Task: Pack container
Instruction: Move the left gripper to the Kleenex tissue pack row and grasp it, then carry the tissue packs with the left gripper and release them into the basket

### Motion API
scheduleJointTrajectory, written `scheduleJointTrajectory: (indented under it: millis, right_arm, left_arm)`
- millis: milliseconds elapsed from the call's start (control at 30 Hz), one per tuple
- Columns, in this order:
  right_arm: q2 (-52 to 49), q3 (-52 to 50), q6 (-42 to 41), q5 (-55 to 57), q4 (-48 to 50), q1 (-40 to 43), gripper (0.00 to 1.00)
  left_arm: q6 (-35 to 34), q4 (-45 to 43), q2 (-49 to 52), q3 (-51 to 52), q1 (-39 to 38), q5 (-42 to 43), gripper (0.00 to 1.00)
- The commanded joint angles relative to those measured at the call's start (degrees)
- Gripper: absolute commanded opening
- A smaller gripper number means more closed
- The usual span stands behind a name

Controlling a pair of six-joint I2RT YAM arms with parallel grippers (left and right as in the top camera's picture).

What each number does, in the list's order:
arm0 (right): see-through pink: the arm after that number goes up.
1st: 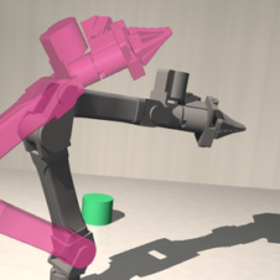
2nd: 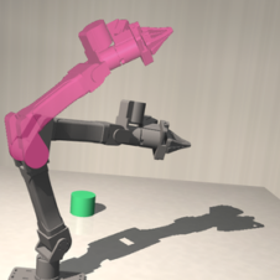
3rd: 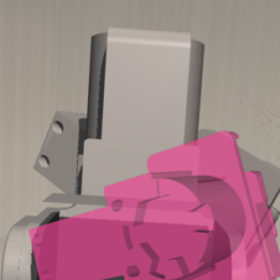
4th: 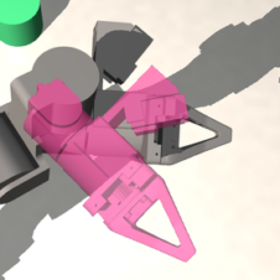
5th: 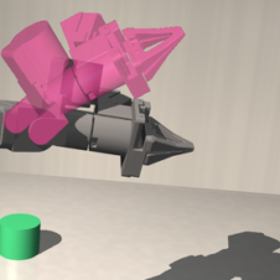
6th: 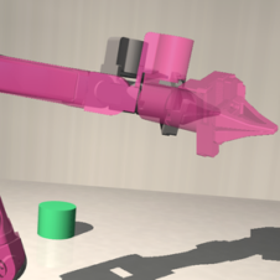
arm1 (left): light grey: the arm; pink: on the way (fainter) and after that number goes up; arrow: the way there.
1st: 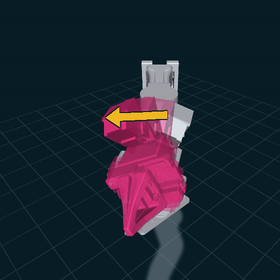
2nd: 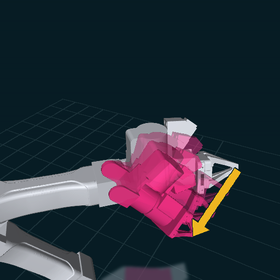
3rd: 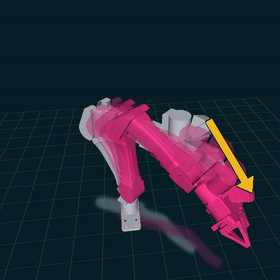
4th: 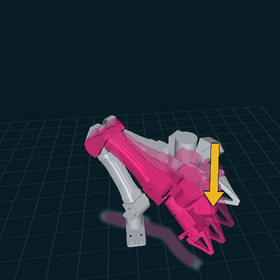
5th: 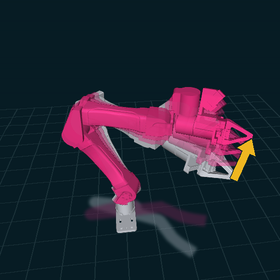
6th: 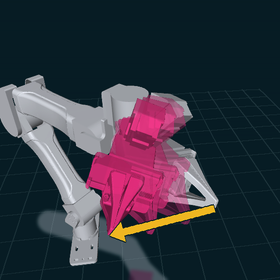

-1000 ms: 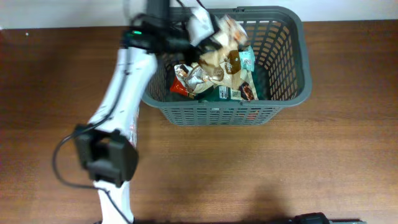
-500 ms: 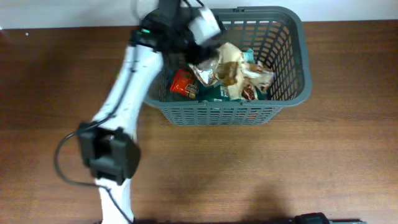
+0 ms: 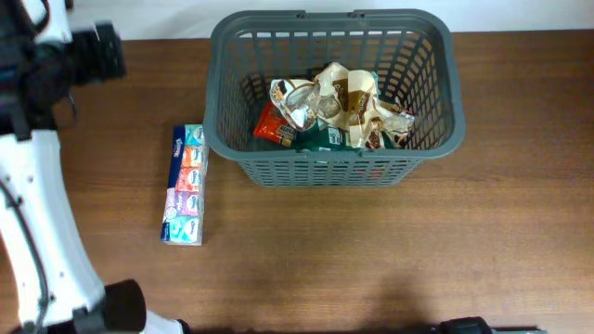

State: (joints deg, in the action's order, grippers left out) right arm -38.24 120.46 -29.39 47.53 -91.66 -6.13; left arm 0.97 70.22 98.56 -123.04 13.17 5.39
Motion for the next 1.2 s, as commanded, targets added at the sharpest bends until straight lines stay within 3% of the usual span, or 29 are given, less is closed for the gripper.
scheduleJointTrajectory:
  millis: [0,233,400,567,767,800,867,933,1067,1167]
  right_arm:
    - [-1.25,-1.44,0.66,1.16,1.11,0.15,0.65]
    - [-1.25,-1.7,0.68,2.69,1.49,0.15,0.65]
    - [-1.25,-1.7,1.29,5.9,1.53,0.15,0.64]
    - [-1.25,-1.68,4.0,8.37,1.95,0.15,0.64]
    - [-1.22,-1.68,4.13,10.43,2.64,0.15,0.64]
    - [-1.22,-1.68,4.13,10.43,3.13,0.15,0.64]
    - [-1.25,-1.66,4.15,10.4,4.17,0.15,0.6]
    - [-1.22,-1.64,4.17,10.38,5.18,0.15,0.47]
    - [-1.22,-1.64,5.42,10.16,6.69,0.15,0.18]
    - [-1.22,-1.64,5.44,10.16,7.02,0.15,0.04]
  left_arm:
    - [-1.68,1.84,4.72,8.79,-0.24,-0.74,0.91]
    - [11.28,-1.16,5.46,30.05,-2.05,0.09,0.92]
    - [18.71,-2.62,5.46,40.15,-2.12,10.56,0.92]
    - [20.46,-5.44,5.46,47.5,-3.54,12.13,0.93]
    - [19.54,-17.42,5.49,56.35,-5.18,6.62,0.96]
    - [19.12,-19.39,5.49,57.42,-5.31,4.74,0.92]
    - [17.57,-22.6,5.49,59.1,-5.29,1.25,0.73]
    - [15.69,-24.76,5.49,60.37,-5.29,-2.12,0.38]
    - [14.95,-25.73,5.46,60.94,-5.25,-4.26,0.03]
    - [14.93,-25.59,5.09,59.08,-5.25,-3.67,0.02]
